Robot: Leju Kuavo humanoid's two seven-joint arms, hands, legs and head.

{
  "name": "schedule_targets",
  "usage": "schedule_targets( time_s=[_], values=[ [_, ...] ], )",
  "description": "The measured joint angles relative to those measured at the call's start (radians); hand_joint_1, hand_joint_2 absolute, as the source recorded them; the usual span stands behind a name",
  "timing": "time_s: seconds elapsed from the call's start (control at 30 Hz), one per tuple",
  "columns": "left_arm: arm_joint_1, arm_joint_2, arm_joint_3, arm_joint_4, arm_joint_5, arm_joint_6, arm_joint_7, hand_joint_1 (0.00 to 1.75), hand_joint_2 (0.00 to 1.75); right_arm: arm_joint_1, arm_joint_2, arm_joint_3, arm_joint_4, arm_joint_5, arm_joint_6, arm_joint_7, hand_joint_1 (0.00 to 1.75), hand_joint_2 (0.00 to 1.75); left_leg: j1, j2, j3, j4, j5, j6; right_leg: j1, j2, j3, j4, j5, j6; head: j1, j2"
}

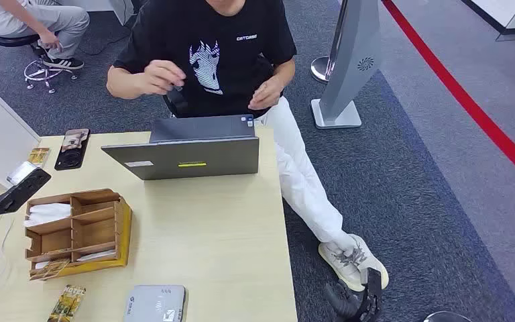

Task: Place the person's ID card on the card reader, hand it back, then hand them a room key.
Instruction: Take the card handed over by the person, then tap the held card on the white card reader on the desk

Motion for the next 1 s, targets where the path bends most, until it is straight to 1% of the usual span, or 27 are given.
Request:
schedule_targets(
  time_s=[0.13,0.23,0.37,0.53,0.63,0.73,0.9,1.0],
  values=[
    [0.021,0.0,0.0,-0.005,0.004,0.033,-0.015,1.75,1.75,0.0,0.0,0.0,0.001,0.0,-0.002,-0.001,0.0,1.75,0.0,0.0,0.0,0.0,0.0,0.0,0.0,0.0,0.0,0.0,0.0,0.0,0.0,0.0],
    [0.069,-0.004,0.001,-0.034,0.019,0.062,-0.05,1.75,1.75,0.001,0.0,0.0,0.002,0.0,-0.004,-0.003,0.0,1.75,0.0,0.0,0.0,0.0,0.0,0.0,0.0,0.0,0.0,0.0,0.0,0.0,0.0,0.0],
    [0.178,-0.027,0.002,-0.117,0.057,0.1,-0.119,1.75,1.75,0.003,0.0,0.0,0.002,0.0,-0.015,-0.006,0.0,1.75,0.0,0.0,0.0,0.0,0.0,0.0,0.0,0.0,0.0,0.0,0.0,0.0,0.0,0.0],
    [0.336,-0.08,-0.014,-0.227,0.115,0.105,-0.194,1.75,1.75,0.008,0.0,-0.005,0.0,-0.001,-0.029,-0.017,0.0,1.75,0.0,0.0,-0.001,0.0,-0.001,0.001,0.0,0.0,-0.001,-0.001,-0.001,0.001,0.0,0.0],
    [0.404,-0.108,-0.053,-0.252,0.147,0.067,-0.216,1.75,1.75,0.007,0.0,-0.013,-0.005,-0.002,-0.036,-0.015,0.0,1.75,0.0,0.0,-0.001,0.0,-0.001,0.001,0.0,0.0,-0.001,-0.001,-0.001,0.001,0.0,0.0],
    [0.455,-0.132,-0.107,-0.252,0.188,0.026,-0.218,1.75,1.75,0.005,0.0,-0.025,-0.01,0.002,-0.037,-0.012,0.0,1.75,0.0,0.0,-0.001,0.0,-0.001,0.001,0.0,0.0,-0.001,-0.001,-0.001,0.001,0.0,0.0],
    [0.502,-0.165,-0.196,-0.227,0.289,-0.01,-0.192,1.75,1.75,0.003,0.0,-0.042,-0.015,0.015,-0.037,-0.011,0.0,1.75,0.0,0.0,-0.001,0.0,-0.001,0.001,0.0,0.0,-0.001,-0.001,0.0,0.001,0.0,0.0],
    [0.521,-0.176,-0.249,-0.21,0.354,-0.021,-0.17,1.75,1.75,0.002,0.0,-0.054,-0.017,0.022,-0.037,-0.01,0.0,1.75,0.0,0.0,-0.001,0.0,-0.001,0.001,0.0,-0.001,-0.001,-0.001,-0.001,0.001,0.0,0.0]
  ],
)
